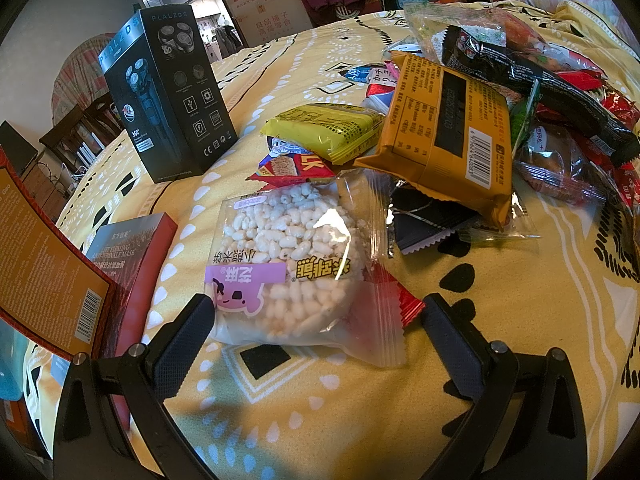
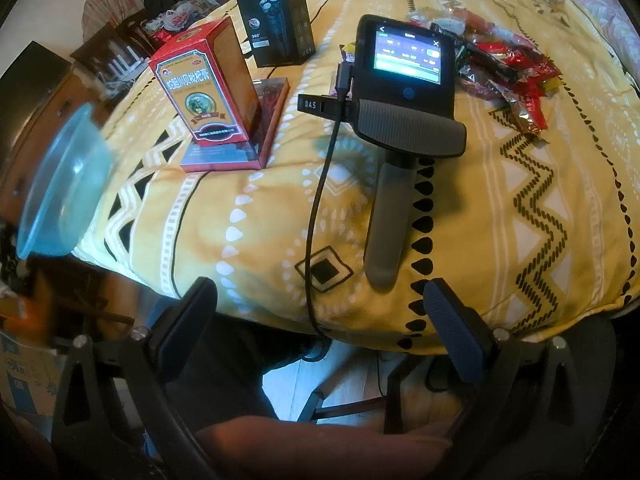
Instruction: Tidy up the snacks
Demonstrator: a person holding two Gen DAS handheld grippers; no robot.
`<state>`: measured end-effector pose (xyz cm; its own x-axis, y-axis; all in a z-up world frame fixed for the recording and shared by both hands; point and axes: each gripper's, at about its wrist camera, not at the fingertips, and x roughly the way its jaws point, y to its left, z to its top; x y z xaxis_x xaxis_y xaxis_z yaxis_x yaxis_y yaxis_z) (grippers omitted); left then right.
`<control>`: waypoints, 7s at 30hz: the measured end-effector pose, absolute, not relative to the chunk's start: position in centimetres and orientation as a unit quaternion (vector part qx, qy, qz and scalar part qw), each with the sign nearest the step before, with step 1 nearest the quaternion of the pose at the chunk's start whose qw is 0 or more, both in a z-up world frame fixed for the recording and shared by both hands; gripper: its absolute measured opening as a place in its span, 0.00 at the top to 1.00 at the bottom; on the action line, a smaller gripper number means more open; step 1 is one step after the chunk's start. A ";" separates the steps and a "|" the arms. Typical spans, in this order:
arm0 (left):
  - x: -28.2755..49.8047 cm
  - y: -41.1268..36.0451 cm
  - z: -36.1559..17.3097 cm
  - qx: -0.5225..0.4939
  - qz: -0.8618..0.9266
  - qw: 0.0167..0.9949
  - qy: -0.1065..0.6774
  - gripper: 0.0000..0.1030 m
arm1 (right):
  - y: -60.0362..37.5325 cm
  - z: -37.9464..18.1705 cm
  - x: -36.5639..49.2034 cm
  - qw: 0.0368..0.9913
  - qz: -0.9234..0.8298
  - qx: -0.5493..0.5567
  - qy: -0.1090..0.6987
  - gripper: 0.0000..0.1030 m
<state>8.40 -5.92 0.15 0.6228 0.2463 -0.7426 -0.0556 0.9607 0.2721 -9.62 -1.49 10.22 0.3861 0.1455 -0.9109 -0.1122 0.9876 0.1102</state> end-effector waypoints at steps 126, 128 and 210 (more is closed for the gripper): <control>8.4 -5.9 0.1 0.112 0.085 0.893 0.427 0.00 | -1.7 9.2 -9.3 0.830 0.078 0.026 0.552 0.00; 8.4 -5.9 0.1 0.112 0.085 0.893 0.427 0.00 | -1.7 9.3 -9.4 0.830 0.078 0.026 0.551 0.00; 8.4 -5.9 0.1 0.112 0.085 0.893 0.427 0.00 | -34.2 5.1 5.2 0.874 -0.106 -0.009 0.475 0.00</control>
